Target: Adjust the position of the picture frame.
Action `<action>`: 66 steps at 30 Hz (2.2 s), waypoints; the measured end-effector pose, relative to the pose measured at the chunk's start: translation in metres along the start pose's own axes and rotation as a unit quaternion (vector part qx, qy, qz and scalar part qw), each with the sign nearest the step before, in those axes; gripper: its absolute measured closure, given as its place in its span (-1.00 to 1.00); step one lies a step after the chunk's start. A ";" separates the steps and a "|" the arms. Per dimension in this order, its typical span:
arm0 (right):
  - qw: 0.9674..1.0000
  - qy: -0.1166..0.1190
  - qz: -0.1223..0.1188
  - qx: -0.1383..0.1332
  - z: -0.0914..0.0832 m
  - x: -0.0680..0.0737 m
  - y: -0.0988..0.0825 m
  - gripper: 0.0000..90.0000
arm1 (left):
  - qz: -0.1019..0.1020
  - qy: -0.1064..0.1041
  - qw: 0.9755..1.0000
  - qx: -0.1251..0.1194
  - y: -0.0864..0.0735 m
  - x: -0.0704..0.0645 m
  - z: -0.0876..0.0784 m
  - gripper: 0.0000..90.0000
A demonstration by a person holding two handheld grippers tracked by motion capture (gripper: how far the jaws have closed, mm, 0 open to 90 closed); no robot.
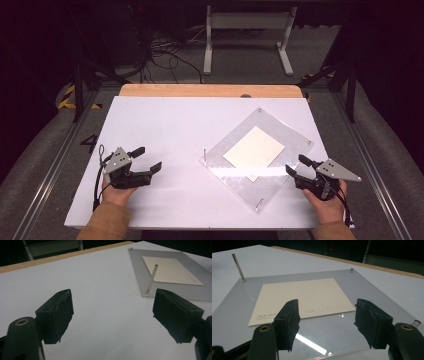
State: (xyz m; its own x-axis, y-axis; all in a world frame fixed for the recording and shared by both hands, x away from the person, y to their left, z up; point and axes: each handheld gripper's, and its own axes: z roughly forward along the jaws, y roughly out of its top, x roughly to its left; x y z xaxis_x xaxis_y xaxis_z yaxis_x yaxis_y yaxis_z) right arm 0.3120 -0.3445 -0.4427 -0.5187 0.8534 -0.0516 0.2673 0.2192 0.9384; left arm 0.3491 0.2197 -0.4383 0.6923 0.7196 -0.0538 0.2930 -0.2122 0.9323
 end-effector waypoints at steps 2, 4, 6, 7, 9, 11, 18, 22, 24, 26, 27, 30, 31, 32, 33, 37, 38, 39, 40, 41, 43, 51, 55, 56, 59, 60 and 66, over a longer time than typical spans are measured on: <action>1.000 0.000 0.003 0.000 -0.001 -0.001 -0.001 -0.19 | -0.004 -0.005 1.000 -0.001 0.002 -0.002 0.004 -0.61; 1.000 -0.001 0.006 0.002 -0.002 -0.001 -0.002 -0.19 | -0.006 -0.013 1.000 0.002 0.006 -0.005 0.008 -0.61; 1.000 -0.001 0.005 0.001 -0.004 -0.001 -0.002 -0.19 | -0.002 -0.023 1.000 0.006 0.011 -0.009 0.016 -0.61; 1.000 -0.002 0.006 0.001 -0.005 -0.001 -0.002 -0.19 | -0.001 -0.029 1.000 0.005 0.014 -0.012 0.019 -0.61; 1.000 -0.002 0.006 0.001 -0.006 -0.001 -0.002 -0.19 | 0.005 -0.032 0.999 0.008 0.016 -0.014 0.023 -0.62; 1.000 -0.003 0.007 -0.001 -0.008 -0.001 -0.002 -0.19 | 0.003 -0.041 0.999 0.011 0.020 -0.019 0.029 -0.62; 1.000 -0.008 0.013 0.001 -0.014 -0.002 -0.005 -0.18 | 0.016 -0.066 0.998 0.017 0.032 -0.034 0.047 -0.61; 1.000 -0.010 0.016 0.003 -0.017 -0.003 -0.006 -0.18 | 0.022 -0.080 0.996 0.018 0.039 -0.044 0.057 -0.61; 1.000 -0.010 0.017 0.004 -0.018 -0.002 -0.007 -0.18 | 0.027 -0.083 0.996 0.021 0.041 -0.049 0.063 -0.61; 1.000 -0.010 0.017 0.007 -0.018 -0.002 -0.007 -0.18 | 0.032 -0.088 0.995 0.026 0.043 -0.054 0.069 -0.61; 1.000 -0.010 0.017 0.007 -0.018 -0.002 -0.008 -0.18 | 0.033 -0.090 0.995 0.028 0.044 -0.056 0.070 -0.60; 1.000 -0.009 0.017 0.006 -0.018 -0.001 -0.008 -0.18 | 0.034 -0.096 0.994 0.031 0.045 -0.062 0.077 -0.58; 1.000 -0.009 0.017 0.007 -0.019 -0.001 -0.008 -0.18 | 0.035 -0.095 0.994 0.033 0.046 -0.064 0.079 -0.57; 1.000 -0.008 0.017 0.008 -0.019 -0.001 -0.008 -0.18 | 0.037 -0.100 0.994 0.033 0.046 -0.066 0.082 -0.54; 1.000 -0.008 0.018 0.008 -0.019 -0.001 -0.008 -0.18 | 0.034 -0.103 0.994 0.034 0.046 -0.068 0.083 -0.48; 1.000 -0.003 0.020 0.008 -0.019 -0.001 -0.009 -0.18 | 0.032 -0.106 0.993 0.037 0.047 -0.071 0.093 -0.44; 1.000 -0.003 0.021 0.008 -0.019 -0.001 -0.009 -0.17 | 0.032 -0.104 0.993 0.039 0.047 -0.072 0.095 -0.43; 1.000 -0.002 0.022 0.008 -0.019 -0.001 -0.009 -0.17 | 0.029 -0.102 0.993 0.043 0.046 -0.073 0.098 -0.43; 1.000 -0.002 0.022 0.010 -0.019 -0.001 -0.009 -0.17 | 0.028 -0.099 0.994 0.048 0.046 -0.074 0.101 -0.43; 1.000 -0.001 0.024 0.010 -0.019 -0.001 -0.010 -0.17 | 0.026 -0.093 0.994 0.056 0.045 -0.074 0.106 -0.43; 1.000 0.001 0.025 0.010 -0.019 -0.001 -0.010 -0.17 | 0.022 -0.088 0.994 0.065 0.044 -0.075 0.111 -0.41; 0.999 0.009 0.030 0.010 -0.019 -0.002 -0.011 -0.15 | 0.002 -0.080 0.992 0.098 0.036 -0.072 0.130 0.04; 0.999 0.013 0.030 0.011 -0.019 -0.002 -0.011 -0.14 | 0.007 -0.069 0.991 0.112 0.033 -0.072 0.135 0.54; 0.999 0.014 0.030 0.011 -0.019 -0.002 -0.011 -0.14 | 0.011 -0.064 0.991 0.114 0.033 -0.072 0.136 0.67; 0.999 0.015 0.030 0.012 -0.018 -0.002 -0.012 -0.14 | 0.008 -0.057 0.991 0.117 0.034 -0.070 0.135 0.86; 0.999 0.016 0.030 0.011 -0.018 -0.002 -0.012 -0.14 | 0.014 -0.054 0.991 0.118 0.034 -0.071 0.134 0.87; 0.999 0.021 0.031 0.009 -0.018 -0.002 -0.012 -0.14 | 0.024 -0.052 0.990 0.128 0.037 -0.072 0.132 0.89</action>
State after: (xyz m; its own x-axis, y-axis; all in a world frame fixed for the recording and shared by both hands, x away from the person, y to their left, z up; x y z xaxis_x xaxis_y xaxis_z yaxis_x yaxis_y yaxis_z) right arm 0.2954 -0.3568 -0.4475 -0.5347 0.8448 0.0218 0.3150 0.1753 0.9328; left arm 0.3969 0.0730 -0.4469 0.7695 0.6358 -0.0595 0.4064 -0.4157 0.8137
